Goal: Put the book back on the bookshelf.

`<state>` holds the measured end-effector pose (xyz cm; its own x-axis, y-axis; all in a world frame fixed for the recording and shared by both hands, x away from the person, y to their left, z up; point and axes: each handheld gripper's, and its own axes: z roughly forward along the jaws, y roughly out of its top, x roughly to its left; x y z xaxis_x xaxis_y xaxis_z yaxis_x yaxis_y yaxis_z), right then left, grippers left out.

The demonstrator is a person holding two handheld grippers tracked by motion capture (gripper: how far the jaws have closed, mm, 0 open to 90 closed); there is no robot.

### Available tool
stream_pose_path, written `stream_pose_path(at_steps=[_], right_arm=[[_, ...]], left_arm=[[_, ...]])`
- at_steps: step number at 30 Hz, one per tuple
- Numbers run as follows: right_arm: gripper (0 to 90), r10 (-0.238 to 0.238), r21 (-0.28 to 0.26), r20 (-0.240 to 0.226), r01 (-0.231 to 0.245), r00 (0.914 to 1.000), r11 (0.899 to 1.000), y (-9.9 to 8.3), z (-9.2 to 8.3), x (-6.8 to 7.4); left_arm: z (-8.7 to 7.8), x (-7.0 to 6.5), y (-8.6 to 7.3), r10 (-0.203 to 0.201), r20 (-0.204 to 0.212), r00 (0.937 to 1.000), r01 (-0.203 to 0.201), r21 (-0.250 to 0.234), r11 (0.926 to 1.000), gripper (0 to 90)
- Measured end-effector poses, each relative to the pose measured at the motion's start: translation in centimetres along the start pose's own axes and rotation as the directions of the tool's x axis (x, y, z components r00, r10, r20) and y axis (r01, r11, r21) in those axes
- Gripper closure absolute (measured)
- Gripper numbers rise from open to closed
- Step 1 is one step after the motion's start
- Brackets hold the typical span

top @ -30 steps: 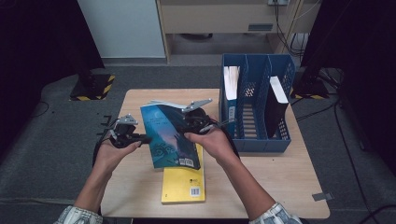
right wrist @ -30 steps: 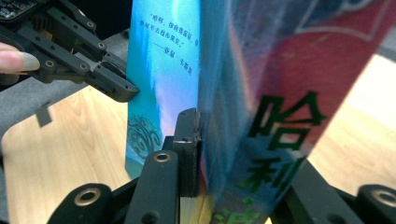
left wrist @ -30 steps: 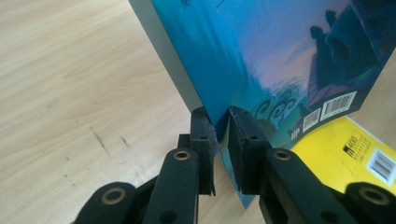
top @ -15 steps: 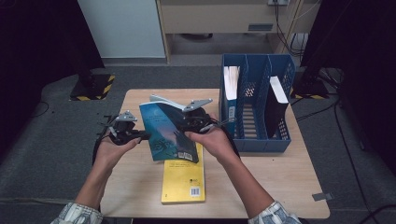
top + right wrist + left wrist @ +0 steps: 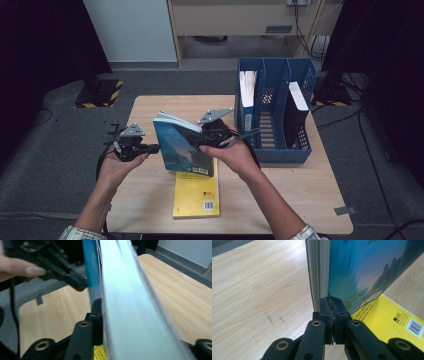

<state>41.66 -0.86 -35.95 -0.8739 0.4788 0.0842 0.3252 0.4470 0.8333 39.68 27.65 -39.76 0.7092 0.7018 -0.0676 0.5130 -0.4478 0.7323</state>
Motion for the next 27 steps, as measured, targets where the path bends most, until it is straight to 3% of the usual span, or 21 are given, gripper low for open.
stream_pose_path(at_steps=[2, 12, 18, 23, 24, 25, 27], right_arm=[[70.8, -0.023, 0.011, 0.009, 0.023, 0.9997, 1.000, 0.3, 0.1, 0.5], [68.7, -0.011, -0.026, -0.027, 0.010, 0.9996, 1.000, 1.1, -0.5, 0.4], [70.9, -0.025, -0.007, -0.033, 0.025, 0.9991, 1.000, 1.5, -0.5, 0.6], [72.2, -0.026, -0.011, -0.030, 0.026, 0.9992, 1.000, 1.4, -0.6, 0.4], [72.5, -0.027, -0.010, -0.027, 0.027, 0.9993, 1.000, 1.5, -0.6, 0.3], [72.5, -0.027, -0.010, -0.027, 0.027, 0.9993, 1.000, 1.5, -0.6, 0.3], [72.8, -0.023, -0.008, -0.023, 0.023, 0.9995, 1.000, 1.6, -0.5, 0.2]], left_arm=[[-0.1, 0.1, -0.2, -0.005, 0.007, 1.0000, 0.005, -0.004, 1.0000, 88.2], [-0.1, -0.1, 0.0, 0.002, 0.007, 1.0000, -0.002, 0.001, 1.0000, 88.0], [-0.1, 0.1, -0.2, -0.008, 0.010, 0.9999, 0.008, -0.015, 0.9998, 86.3], [0.0, 0.1, -0.9, -0.001, -0.039, 0.9992, 0.001, -0.001, 1.0000, 74.8], [0.1, 0.1, -1.2, -0.003, -0.051, 0.9987, 0.003, 0.000, 1.0000, 64.5], [0.2, 0.0, -1.5, -0.006, -0.058, 0.9983, 0.007, 0.005, 1.0000, 64.5], [0.6, 0.0, -2.3, -0.010, -0.067, 0.9977, 0.011, 0.018, 0.9998, 53.3]])
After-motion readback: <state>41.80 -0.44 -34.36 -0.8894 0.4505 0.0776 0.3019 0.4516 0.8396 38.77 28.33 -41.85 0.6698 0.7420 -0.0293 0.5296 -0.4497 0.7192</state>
